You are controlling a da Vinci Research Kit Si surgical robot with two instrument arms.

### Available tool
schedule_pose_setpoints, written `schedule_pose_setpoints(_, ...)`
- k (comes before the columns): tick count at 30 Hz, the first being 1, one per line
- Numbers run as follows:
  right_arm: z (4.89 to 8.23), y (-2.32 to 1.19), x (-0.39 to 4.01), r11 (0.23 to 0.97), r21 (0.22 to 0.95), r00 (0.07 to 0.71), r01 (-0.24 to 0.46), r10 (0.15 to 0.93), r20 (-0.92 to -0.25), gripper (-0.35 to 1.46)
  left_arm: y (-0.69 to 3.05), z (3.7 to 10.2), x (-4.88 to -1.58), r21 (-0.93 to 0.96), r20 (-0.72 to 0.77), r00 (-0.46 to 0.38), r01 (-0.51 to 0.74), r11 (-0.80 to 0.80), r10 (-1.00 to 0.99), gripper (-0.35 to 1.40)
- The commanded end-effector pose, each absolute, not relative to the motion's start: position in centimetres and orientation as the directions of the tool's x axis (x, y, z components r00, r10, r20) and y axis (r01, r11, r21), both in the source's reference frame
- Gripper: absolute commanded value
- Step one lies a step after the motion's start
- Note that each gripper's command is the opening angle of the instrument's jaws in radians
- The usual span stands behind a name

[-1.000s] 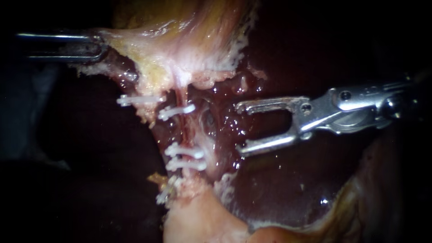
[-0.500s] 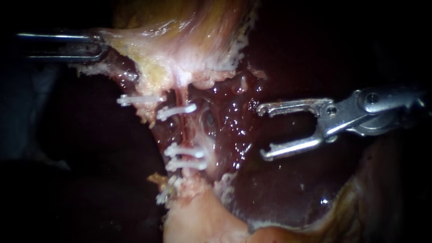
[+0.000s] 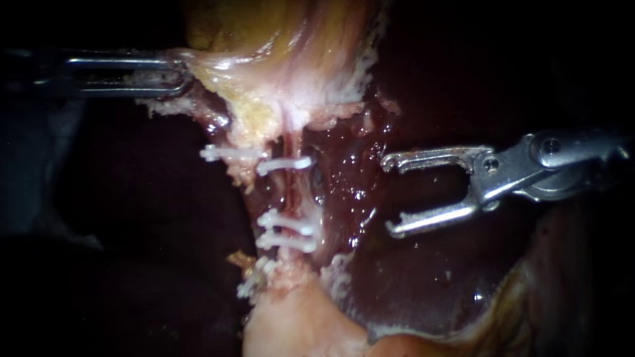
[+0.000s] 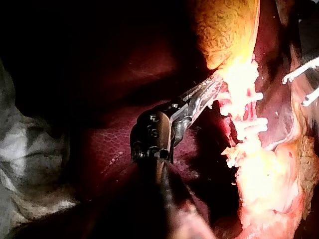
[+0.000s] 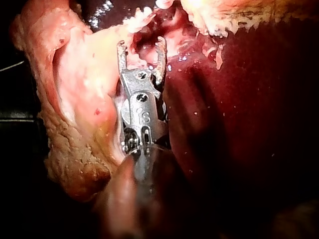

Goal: Going back third clip right tube

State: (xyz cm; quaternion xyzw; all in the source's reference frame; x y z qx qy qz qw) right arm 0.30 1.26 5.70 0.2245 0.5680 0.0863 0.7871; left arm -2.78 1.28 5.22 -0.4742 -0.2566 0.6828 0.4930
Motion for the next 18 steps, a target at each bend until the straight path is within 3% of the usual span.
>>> schedule_pose_setpoints(1, 5.7, 1.26, 0.3, 0.884, 0.452, 0.34, 0.119, 0.391, -0.855, 0.5, 1.26, 5.25, -2.82, -0.817, -0.396, -0.066, -0.429, -0.384, 0.916, -0.35)
schedule_pose_setpoints(18, 5.7, 1.26, 0.3, 0.884, 0.452, 0.34, 0.119, 0.391, -0.855, 0.5, 1.26, 5.29, -2.92, -0.818, -0.398, -0.069, -0.425, -0.388, 0.915, -0.35)
